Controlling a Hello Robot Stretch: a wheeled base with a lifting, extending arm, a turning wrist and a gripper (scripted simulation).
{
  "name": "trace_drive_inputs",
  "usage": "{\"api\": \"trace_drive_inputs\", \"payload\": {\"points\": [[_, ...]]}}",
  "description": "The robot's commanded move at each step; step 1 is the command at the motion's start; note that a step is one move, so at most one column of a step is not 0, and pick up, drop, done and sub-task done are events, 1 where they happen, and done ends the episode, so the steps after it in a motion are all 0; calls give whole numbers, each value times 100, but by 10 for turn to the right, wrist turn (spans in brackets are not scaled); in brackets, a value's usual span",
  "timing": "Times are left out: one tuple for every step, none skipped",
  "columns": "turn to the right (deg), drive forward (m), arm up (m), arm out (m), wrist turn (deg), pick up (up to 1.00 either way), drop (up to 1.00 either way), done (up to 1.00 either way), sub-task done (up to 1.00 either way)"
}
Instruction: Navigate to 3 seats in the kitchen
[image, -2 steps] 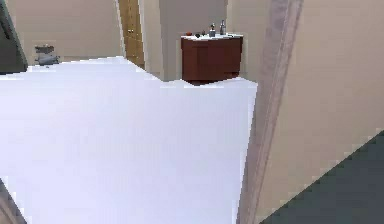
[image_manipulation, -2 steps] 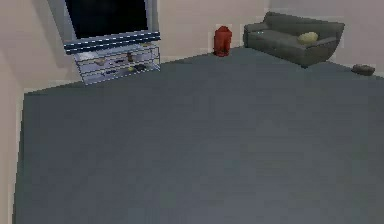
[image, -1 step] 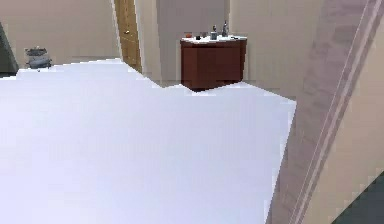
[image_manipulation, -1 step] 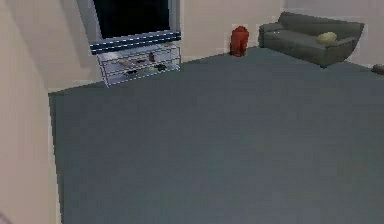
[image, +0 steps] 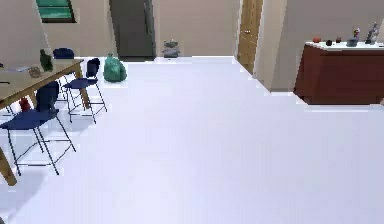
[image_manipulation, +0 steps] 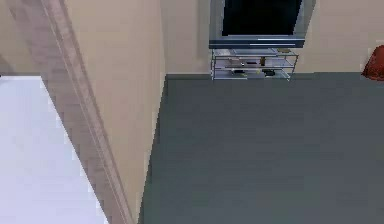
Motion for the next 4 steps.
{"api": "trace_drive_inputs", "payload": {"points": [[0, 40, 0, 0, 0, 0, 0, 0, 0], [-390, 0, 0, 0, 0, 0, 0, 0, 0], [0, 30, 0, 0, 0, 0, 0, 0, 0], [-180, 0, 0, 0, 0, 0, 0, 0, 0]]}}
